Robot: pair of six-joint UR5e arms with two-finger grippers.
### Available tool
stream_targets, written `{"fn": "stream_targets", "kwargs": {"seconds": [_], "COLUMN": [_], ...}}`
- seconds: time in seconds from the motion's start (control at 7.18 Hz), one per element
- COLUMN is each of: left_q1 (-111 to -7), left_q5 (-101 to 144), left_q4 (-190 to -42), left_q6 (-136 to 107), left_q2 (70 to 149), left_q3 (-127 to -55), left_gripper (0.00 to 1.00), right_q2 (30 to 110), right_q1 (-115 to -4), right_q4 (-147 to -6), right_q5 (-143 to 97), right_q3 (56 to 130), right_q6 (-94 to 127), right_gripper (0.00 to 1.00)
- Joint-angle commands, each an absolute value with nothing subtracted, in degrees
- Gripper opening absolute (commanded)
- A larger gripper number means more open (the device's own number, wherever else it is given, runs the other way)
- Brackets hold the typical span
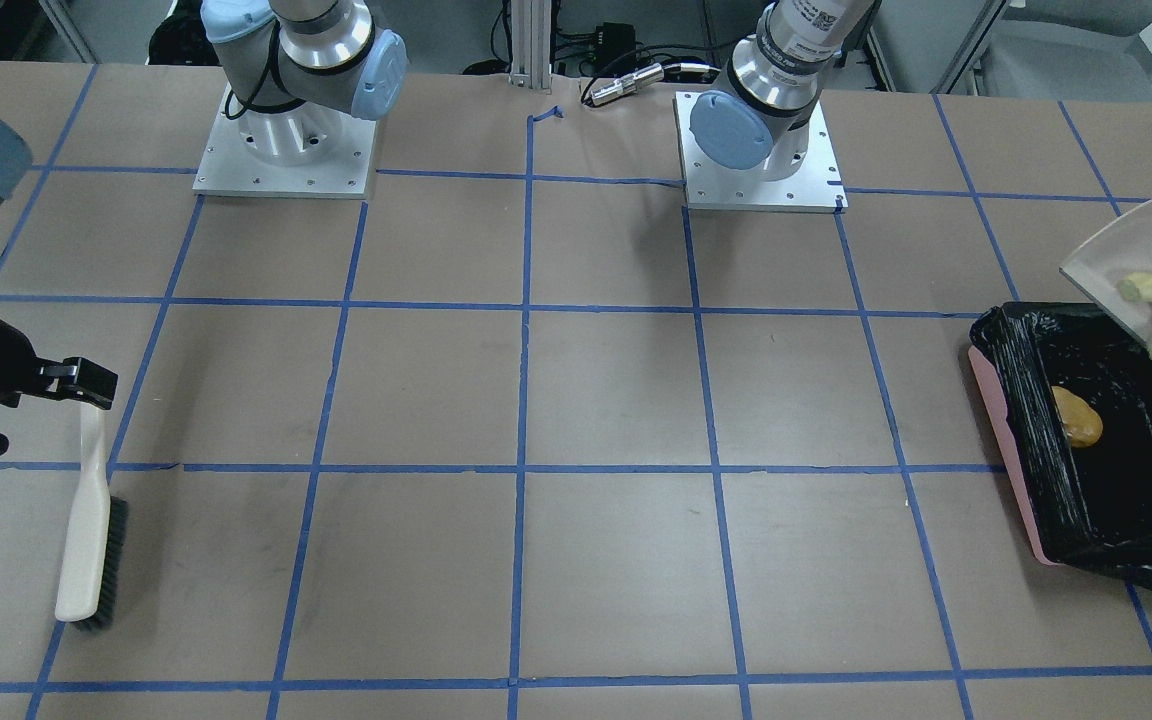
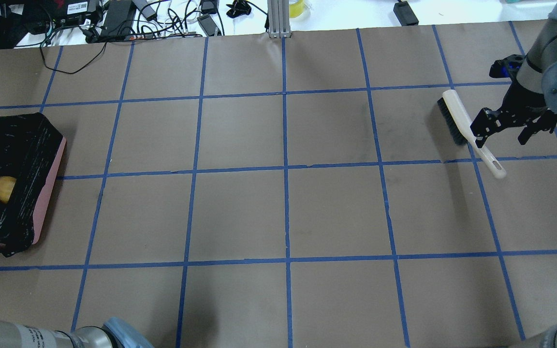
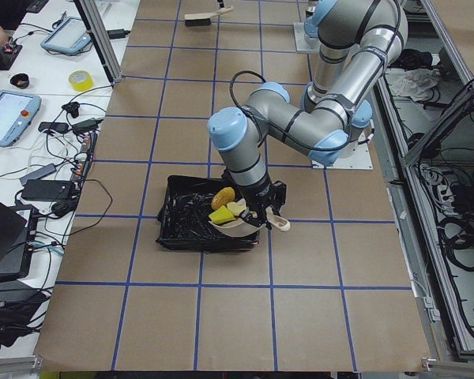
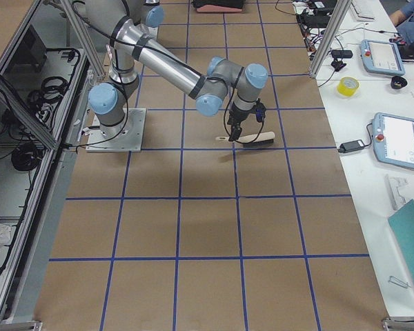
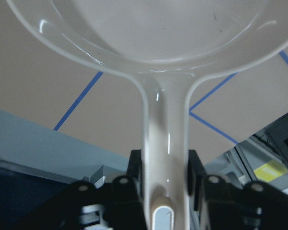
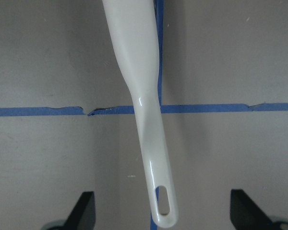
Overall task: Sweep and dump trash into bin
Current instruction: 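Tip the dustpan into the bin with the left gripper while the right releases the brush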
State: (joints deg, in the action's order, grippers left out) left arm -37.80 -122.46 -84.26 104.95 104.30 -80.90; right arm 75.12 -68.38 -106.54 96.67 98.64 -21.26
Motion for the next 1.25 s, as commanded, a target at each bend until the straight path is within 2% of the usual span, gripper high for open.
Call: {"fn": "stream_targets", "kwargs": {"seconds": [0.0,0.28,0.56,0.84,1.11], "left_q1": [-42.4,-43.5,-43.5,-43.9,-49.9], "left_q5": [-128.3,-129.6,-119.7,-109.5,-101.6], "left_q4": [-82.3,-80.7,-81.0,-81.0,-80.6], "left_q6": [105.6,105.8,108.6,117.6,117.6], "left_q2": [103.7,103.5,102.7,103.0,104.3], "left_q3": [-83.1,-83.0,-81.8,-81.3,-78.7], "left_gripper": [0.0,0.0,0.0,0.0,0.0], "right_q2": [79.7,81.5,82.3,86.0,88.9], "right_q1": [-68.8,-70.0,-76.7,-83.6,-88.2], "right_q4": [-98.0,-85.0,-82.5,-80.2,-78.4], "right_q5": [96.2,94.7,94.6,92.2,91.6], "right_q3": [92.5,82.1,77.7,78.0,82.2], "right_q6": [-21.4,-21.4,-18.7,-8.8,0.7], "right_gripper": [1.0,1.0,1.0,1.0,1.0]}}
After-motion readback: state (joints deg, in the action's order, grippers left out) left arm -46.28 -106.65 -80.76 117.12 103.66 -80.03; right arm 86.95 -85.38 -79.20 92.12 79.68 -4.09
